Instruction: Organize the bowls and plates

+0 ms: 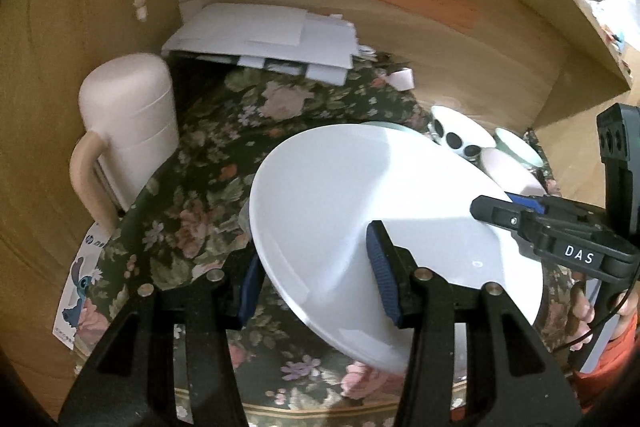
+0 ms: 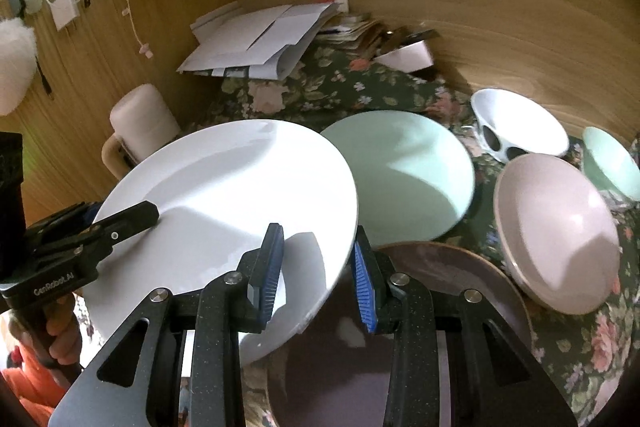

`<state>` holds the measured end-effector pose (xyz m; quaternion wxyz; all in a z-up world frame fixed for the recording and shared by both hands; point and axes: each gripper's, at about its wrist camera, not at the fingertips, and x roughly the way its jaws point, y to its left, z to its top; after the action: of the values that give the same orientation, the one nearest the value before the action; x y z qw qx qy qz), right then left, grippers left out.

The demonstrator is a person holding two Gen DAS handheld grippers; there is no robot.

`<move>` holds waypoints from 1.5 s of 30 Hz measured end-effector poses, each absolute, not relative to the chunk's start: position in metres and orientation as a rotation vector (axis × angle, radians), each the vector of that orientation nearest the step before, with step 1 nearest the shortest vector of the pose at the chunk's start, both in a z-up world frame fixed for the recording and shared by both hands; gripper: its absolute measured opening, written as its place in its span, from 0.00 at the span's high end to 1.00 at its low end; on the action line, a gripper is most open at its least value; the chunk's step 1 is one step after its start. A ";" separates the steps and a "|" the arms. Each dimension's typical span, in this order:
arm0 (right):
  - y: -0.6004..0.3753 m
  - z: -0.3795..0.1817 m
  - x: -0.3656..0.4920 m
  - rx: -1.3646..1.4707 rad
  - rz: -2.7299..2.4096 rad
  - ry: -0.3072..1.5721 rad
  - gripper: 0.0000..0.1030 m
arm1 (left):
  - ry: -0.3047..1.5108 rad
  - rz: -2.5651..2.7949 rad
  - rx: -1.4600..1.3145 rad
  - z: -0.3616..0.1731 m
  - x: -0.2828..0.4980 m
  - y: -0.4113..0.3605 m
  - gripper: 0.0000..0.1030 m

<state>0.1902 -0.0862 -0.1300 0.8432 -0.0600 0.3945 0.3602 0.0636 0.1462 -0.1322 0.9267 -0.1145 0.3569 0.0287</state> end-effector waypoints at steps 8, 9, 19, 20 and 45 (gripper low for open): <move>-0.120 -0.125 0.185 -0.094 0.719 0.808 0.70 | 0.727 0.010 -0.211 -0.125 0.063 0.118 0.53; -0.126 -0.124 0.184 -0.091 0.712 0.806 0.70 | 0.729 0.006 -0.210 -0.125 0.063 0.115 0.53; -0.165 -0.125 0.178 -0.062 0.663 0.796 0.70 | 0.730 -0.059 -0.186 -0.124 0.062 0.078 0.53; -0.168 -0.125 0.177 -0.061 0.660 0.796 0.70 | 0.730 -0.063 -0.184 -0.124 0.061 0.075 0.53; -0.222 -0.171 0.172 0.016 0.586 0.888 0.71 | 0.849 -0.117 -0.165 -0.164 0.067 0.014 0.53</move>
<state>0.1717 -0.2219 -0.1710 0.8618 0.0078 0.4233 0.2794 0.0674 0.0143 -0.1641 0.9063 -0.0801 0.4111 -0.0566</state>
